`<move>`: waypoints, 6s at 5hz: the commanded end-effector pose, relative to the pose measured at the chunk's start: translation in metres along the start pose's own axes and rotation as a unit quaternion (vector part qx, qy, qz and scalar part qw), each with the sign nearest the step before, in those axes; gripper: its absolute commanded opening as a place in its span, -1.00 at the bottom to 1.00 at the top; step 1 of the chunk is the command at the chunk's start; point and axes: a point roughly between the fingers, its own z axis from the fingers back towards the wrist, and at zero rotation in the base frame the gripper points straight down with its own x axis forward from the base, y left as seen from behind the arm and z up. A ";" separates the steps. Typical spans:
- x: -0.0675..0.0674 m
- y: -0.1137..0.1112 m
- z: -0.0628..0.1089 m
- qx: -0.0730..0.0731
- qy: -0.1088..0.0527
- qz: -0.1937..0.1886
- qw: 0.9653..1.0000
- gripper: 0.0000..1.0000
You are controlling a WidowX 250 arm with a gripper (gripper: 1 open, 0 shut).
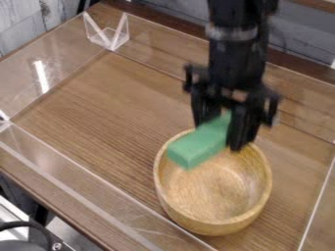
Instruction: Remove the green block from inside the brown bowl and put it on the table
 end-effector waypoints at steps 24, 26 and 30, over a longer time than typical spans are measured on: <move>-0.029 0.045 -0.003 0.024 -0.140 0.088 0.986 -1.00; -0.027 0.047 -0.005 0.019 -0.142 0.090 0.986 -1.00; -0.023 0.052 -0.010 0.010 -0.144 0.094 0.985 -1.00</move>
